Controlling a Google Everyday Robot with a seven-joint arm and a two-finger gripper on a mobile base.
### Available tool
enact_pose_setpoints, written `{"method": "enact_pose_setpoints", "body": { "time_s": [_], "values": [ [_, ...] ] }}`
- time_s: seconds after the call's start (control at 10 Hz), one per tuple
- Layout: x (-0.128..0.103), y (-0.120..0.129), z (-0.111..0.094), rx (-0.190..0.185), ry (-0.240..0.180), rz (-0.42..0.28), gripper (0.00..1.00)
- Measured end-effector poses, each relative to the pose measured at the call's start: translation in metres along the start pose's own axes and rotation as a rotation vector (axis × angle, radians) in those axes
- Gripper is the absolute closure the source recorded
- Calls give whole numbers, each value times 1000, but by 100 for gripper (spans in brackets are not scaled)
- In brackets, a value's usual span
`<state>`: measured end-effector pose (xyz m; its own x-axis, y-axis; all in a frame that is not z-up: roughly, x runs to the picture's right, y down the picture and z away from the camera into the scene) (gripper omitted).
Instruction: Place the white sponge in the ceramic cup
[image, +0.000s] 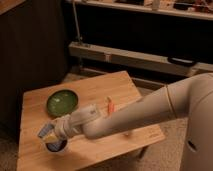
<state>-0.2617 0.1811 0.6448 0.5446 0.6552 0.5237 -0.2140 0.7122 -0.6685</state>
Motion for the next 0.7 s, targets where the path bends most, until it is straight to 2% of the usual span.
{"method": "enact_pose_setpoints", "body": {
  "time_s": [0.1, 0.7],
  "values": [
    [0, 0, 0, 2, -5, -5, 20],
    [-3, 6, 0, -1, -12, -29, 20]
  ]
}}
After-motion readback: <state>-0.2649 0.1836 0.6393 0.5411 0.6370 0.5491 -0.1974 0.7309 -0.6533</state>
